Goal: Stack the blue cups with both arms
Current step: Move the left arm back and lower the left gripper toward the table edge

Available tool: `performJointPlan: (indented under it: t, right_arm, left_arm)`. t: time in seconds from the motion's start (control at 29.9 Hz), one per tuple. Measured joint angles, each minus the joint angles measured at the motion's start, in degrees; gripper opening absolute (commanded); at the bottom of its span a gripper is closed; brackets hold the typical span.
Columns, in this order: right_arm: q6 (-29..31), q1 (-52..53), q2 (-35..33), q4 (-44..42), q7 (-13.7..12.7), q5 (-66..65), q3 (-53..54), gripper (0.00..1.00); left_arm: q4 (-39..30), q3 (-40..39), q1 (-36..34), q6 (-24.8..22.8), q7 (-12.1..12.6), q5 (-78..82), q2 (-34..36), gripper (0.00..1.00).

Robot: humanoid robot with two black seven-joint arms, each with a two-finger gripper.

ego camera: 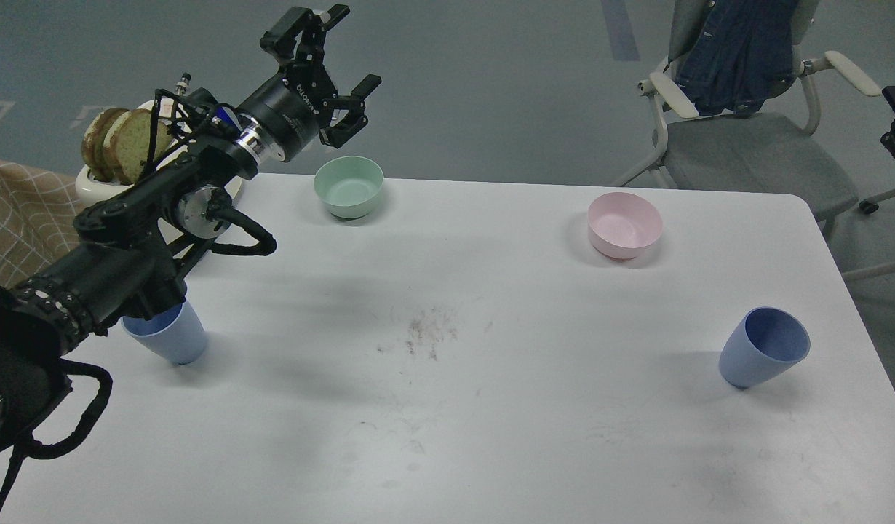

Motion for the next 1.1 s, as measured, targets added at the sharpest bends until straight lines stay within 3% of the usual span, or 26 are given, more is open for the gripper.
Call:
performJointPlan:
  t: [0.4,1.1]
  right_arm:
    - [0.0,0.7,1.3,-0.1,0.0,0.2,0.0,1.0]
    - [0.0,0.9,1.7,-0.6,-0.2,0.2,-0.1,1.0]
  left_arm:
    - [0.5,-1.0,0.3,0.0,0.7,-0.5,2.1,0.98]
    - [5.0,-3.7,0.2,0.0,-0.2,-1.2,2.2,0.98]
